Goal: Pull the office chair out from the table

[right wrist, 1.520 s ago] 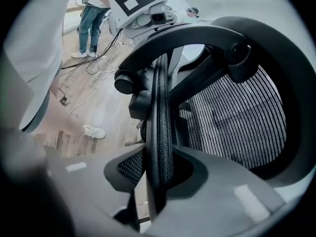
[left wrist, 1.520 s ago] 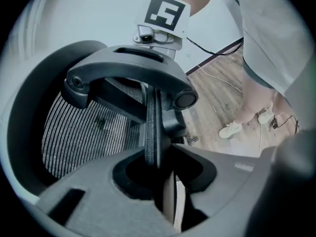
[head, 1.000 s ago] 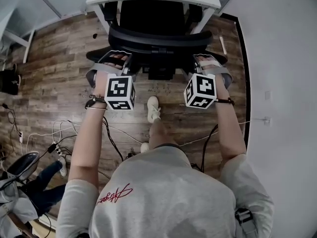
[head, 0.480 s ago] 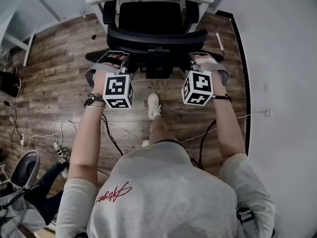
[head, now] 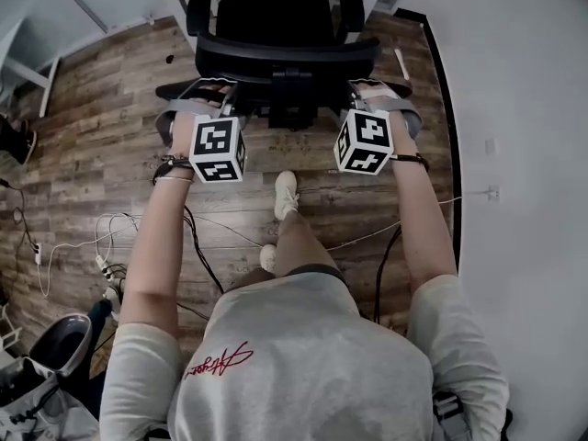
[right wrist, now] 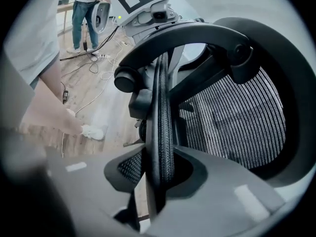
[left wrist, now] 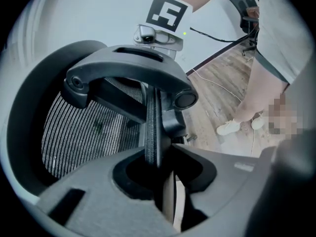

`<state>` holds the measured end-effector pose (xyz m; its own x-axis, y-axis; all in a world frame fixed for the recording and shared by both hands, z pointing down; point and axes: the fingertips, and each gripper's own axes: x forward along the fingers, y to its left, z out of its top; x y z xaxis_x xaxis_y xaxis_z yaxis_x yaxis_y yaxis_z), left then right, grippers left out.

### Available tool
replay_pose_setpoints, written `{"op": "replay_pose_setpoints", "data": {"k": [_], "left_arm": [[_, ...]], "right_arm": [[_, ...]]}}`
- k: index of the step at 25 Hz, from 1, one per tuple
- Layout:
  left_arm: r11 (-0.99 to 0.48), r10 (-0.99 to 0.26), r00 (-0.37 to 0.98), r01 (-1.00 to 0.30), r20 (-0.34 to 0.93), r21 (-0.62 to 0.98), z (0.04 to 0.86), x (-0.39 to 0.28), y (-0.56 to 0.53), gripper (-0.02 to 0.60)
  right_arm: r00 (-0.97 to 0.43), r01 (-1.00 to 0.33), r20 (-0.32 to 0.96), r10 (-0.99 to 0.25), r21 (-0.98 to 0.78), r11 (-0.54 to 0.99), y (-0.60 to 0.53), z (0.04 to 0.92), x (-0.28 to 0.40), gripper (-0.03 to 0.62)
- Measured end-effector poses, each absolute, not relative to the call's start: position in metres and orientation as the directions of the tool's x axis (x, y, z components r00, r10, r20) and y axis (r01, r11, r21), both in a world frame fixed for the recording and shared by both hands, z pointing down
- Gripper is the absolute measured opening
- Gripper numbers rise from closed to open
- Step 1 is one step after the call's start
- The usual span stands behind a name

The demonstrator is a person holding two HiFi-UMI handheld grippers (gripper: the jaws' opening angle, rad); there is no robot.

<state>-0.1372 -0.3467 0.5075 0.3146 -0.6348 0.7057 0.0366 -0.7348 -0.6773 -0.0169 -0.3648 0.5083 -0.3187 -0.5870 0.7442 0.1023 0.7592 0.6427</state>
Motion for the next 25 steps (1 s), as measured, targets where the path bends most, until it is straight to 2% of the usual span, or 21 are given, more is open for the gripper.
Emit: {"op": "replay_pose_setpoints", "data": {"k": [25], "left_arm": [[-0.751, -0.621, 0.316, 0.019, 0.717, -0.660, 0.497, -0.115, -0.310, 0.102]], "right_arm": [[-0.323, 0.131, 0.755, -0.570, 0.633, 0.763, -0.330, 0.498, 0.005, 0.094]]}}
